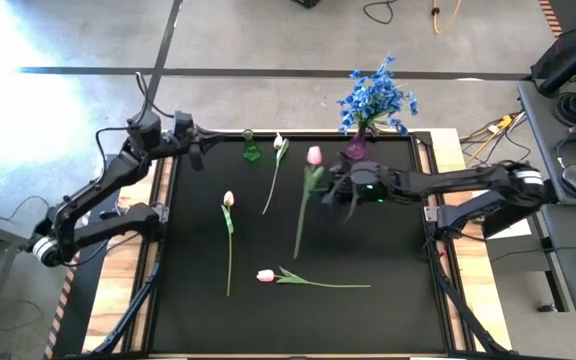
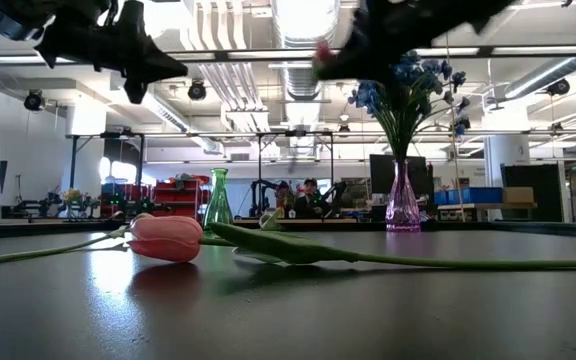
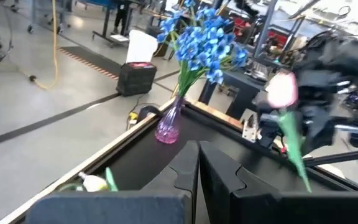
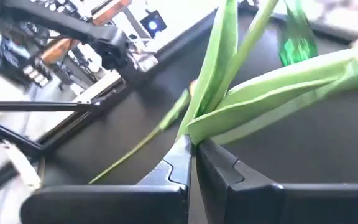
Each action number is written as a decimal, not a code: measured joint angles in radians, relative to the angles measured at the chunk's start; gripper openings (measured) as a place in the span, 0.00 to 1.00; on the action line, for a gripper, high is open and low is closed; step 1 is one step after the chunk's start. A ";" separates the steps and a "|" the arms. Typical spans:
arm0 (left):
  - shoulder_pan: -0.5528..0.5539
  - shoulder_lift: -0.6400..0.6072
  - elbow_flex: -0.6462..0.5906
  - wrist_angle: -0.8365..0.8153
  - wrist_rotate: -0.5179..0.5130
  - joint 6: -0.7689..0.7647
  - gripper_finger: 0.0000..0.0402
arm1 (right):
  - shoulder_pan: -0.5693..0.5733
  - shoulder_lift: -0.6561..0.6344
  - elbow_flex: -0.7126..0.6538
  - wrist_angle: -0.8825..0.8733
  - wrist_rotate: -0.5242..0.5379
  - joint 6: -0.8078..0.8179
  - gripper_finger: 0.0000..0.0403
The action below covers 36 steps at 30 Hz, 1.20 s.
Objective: Sort flowers into vase by color
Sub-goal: Put the pink tulip into the green vase
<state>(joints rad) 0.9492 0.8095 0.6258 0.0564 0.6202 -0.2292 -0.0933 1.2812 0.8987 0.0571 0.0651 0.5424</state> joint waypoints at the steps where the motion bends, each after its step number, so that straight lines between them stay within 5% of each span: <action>1: 0.005 -0.004 0.000 -0.011 0.000 0.001 0.00 | -0.001 0.041 0.056 0.001 0.016 -0.053 0.03; 11: 0.007 -0.057 -0.008 -0.039 -0.044 -0.020 0.00 | -0.138 0.460 0.679 0.008 0.188 -0.531 0.03; 21: 0.008 -0.126 -0.020 -0.061 -0.114 0.004 0.00 | -0.257 0.749 1.128 -0.097 0.224 -0.721 0.03; 36: 0.008 -0.214 -0.087 -0.079 -0.116 -0.027 0.00 | -0.266 0.887 1.359 -0.239 0.224 -0.816 0.03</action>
<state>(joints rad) 0.9569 0.5958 0.5392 -0.0223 0.5045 -0.2558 -0.3593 2.1683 2.2581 -0.1816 0.2891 -0.2732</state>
